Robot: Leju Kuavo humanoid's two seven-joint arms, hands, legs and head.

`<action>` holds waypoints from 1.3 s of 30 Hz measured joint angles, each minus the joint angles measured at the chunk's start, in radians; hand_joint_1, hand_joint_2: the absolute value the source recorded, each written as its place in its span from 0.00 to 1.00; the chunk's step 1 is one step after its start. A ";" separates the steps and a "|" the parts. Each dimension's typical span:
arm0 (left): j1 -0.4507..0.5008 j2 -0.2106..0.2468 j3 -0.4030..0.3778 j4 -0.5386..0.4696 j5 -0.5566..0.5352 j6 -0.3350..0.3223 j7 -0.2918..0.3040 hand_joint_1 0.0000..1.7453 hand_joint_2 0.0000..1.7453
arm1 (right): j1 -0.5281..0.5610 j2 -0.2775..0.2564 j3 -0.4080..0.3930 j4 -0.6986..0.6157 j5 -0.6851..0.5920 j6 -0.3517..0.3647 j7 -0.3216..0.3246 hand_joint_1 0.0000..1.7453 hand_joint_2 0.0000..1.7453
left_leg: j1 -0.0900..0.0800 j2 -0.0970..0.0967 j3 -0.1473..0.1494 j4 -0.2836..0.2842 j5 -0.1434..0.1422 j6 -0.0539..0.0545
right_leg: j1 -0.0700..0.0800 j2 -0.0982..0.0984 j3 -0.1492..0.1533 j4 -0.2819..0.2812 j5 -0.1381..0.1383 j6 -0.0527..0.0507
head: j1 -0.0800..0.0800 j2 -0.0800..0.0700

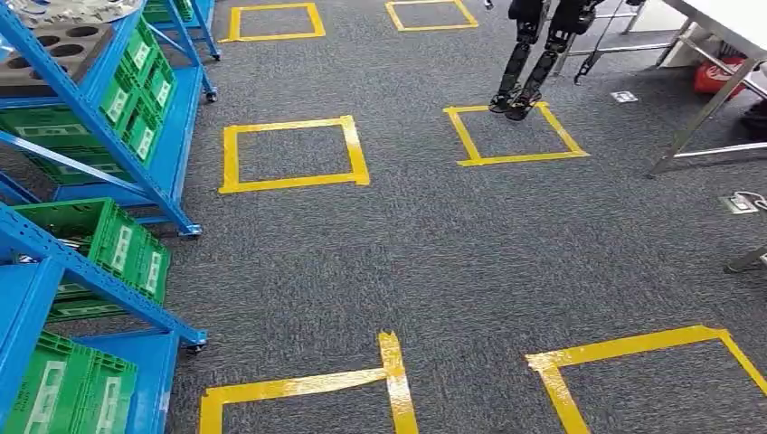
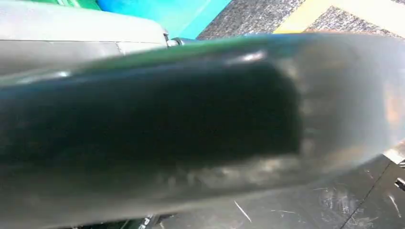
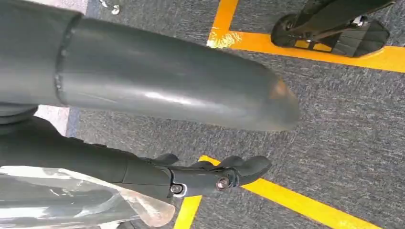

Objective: Take the parts from the cabinet and place them on the table.

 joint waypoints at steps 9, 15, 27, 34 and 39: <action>-0.002 0.010 0.000 0.000 0.000 -0.015 -0.002 0.00 0.00 | -0.007 0.000 0.002 0.000 0.031 -0.023 0.011 0.00 0.00 | 0.004 -0.014 0.042 -0.061 0.022 0.031 | -0.003 0.002 -0.083 0.190 -0.103 0.017 | 0.008 0.000; -0.002 0.015 0.000 0.000 -0.010 -0.049 -0.008 0.00 0.00 | -0.004 0.000 0.013 0.000 0.053 -0.026 -0.002 0.00 0.00 | 0.013 -0.069 0.041 -0.033 0.004 0.000 | -0.032 0.053 -0.023 0.014 0.029 0.039 | 0.008 0.000; 0.001 0.010 0.000 0.000 -0.010 -0.001 0.016 0.00 0.00 | 0.000 0.003 0.028 0.000 0.068 -0.038 0.000 0.00 0.00 | 0.012 -0.005 -0.118 0.292 -0.124 -0.027 | -0.001 -0.056 -0.010 0.018 0.012 -0.031 | -0.001 0.000; -0.001 0.005 0.000 0.000 -0.011 0.000 0.016 0.00 0.00 | -0.006 0.004 0.029 0.000 0.068 -0.038 -0.002 0.00 0.00 | -0.024 0.068 0.021 0.000 -0.012 0.011 | 0.008 -0.139 0.016 0.015 -0.013 -0.011 | 0.000 0.000; -0.002 -0.002 0.000 0.000 -0.011 -0.001 0.016 0.00 0.00 | -0.007 0.004 0.031 -0.002 0.068 -0.038 -0.003 0.00 0.00 | -0.006 0.005 0.029 -0.025 0.004 0.028 | -0.002 -0.003 -0.075 0.205 -0.113 0.011 | 0.008 0.000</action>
